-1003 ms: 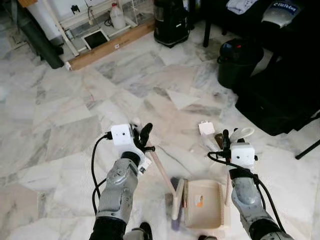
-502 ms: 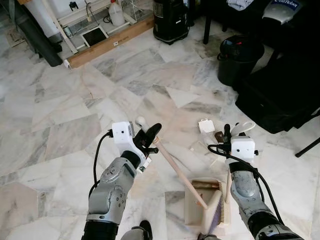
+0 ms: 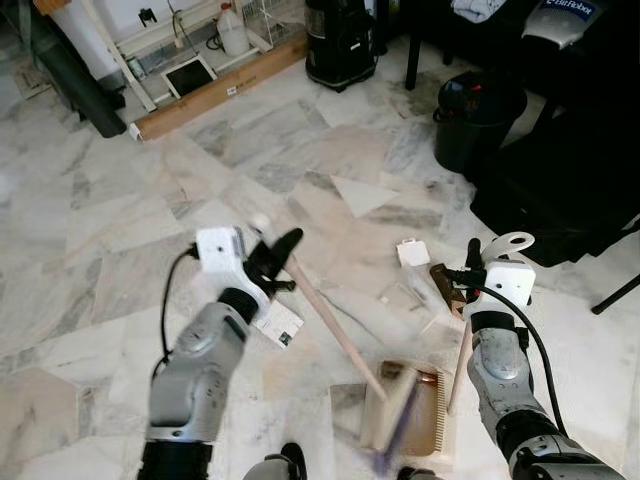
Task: Sweep floor
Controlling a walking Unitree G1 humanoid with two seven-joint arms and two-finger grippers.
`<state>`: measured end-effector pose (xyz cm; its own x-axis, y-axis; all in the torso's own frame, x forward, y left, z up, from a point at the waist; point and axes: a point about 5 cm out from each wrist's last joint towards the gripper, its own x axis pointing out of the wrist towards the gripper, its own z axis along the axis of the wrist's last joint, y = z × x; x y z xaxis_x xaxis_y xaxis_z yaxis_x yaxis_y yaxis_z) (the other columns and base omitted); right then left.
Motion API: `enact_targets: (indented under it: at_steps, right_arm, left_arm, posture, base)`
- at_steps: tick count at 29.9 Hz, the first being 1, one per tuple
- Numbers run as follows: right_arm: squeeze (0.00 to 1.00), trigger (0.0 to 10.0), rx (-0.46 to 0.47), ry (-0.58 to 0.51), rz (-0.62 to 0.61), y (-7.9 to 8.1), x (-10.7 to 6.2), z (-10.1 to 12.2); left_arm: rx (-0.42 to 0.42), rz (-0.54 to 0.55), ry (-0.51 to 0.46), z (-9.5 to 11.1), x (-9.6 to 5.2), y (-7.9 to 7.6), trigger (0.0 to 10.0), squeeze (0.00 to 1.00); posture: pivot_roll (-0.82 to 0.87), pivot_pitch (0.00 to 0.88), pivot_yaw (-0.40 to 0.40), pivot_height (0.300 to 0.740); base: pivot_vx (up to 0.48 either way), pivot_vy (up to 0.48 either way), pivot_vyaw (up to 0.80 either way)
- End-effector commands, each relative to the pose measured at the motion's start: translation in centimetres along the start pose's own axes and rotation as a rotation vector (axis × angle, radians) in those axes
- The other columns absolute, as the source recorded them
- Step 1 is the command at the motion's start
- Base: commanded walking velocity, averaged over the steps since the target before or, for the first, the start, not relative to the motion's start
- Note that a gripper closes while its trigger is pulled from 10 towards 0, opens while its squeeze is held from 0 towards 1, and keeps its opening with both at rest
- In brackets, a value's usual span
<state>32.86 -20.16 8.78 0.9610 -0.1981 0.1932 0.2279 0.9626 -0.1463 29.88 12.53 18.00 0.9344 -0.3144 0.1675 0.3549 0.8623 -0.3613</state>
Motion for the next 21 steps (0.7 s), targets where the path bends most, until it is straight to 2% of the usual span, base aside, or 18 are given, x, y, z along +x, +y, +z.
enact_targets:
  at_steps: [1,4,5,7,9,14,19,20,21]
  right_arm:
    - [0.00,10.0,0.040,0.111,-0.006,1.0,-1.4,-1.9]
    - [0.00,10.0,0.057,0.119,-0.004,1.2,-1.2,-1.8]
    - [0.00,10.0,0.057,0.119,-0.004,1.2,-1.2,-1.8]
    - [0.00,10.0,0.070,0.113,-0.002,1.3,-0.7,-1.4]
    - [0.00,10.0,0.074,0.107,-0.009,1.3,-0.5,-1.2]
    - [0.00,10.0,0.103,0.099,-0.030,0.9,-0.1,-0.9]
    - [0.00,10.0,0.122,0.110,-0.039,0.4,0.0,-1.0]
    - [0.00,10.0,0.122,0.110,-0.039,0.4,0.0,-1.0]
    - [0.00,10.0,0.118,0.103,-0.037,0.2,0.1,-0.9]
  left_arm:
    - [-0.032,-0.039,-0.039,1.2,-0.1,-0.3,10.0,0.00]
    - [-0.001,-0.047,-0.086,3.0,0.0,-0.1,10.0,0.00]
    - [-0.001,-0.047,-0.086,3.0,0.0,-0.1,10.0,0.00]
    - [0.058,0.007,-0.167,5.2,0.2,0.7,10.0,0.00]
    - [0.102,0.040,-0.192,5.7,0.2,1.3,10.0,0.00]
    - [0.209,0.144,-0.222,5.6,-0.3,3.1,10.0,0.00]
    - [0.347,0.245,-0.164,4.0,-2.1,5.6,10.0,0.00]
    - [0.347,0.245,-0.164,4.0,-2.1,5.6,10.0,0.00]
    - [0.359,0.273,-0.155,3.6,-2.6,6.3,10.0,0.00]
  posture:
    - [0.17,0.130,0.187,0.740]
    - [0.18,0.101,0.186,0.740]
    - [0.18,0.101,0.186,0.740]
    - [0.17,0.082,0.183,0.740]
    - [0.16,0.078,0.180,0.740]
    - [0.13,0.057,0.172,0.740]
    - [0.08,0.032,0.148,0.740]
    - [0.08,0.032,0.148,0.740]
    - [0.07,0.025,0.137,0.740]
  base:
    - [0.000,0.000,0.00]
    - [0.000,0.000,0.00]
    - [0.000,0.000,0.00]
    - [0.000,0.000,0.00]
    - [0.000,0.000,0.00]
    - [0.000,0.000,0.00]
    - [0.000,0.000,0.00]
    - [0.000,0.000,0.00]
    - [0.000,0.000,0.00]
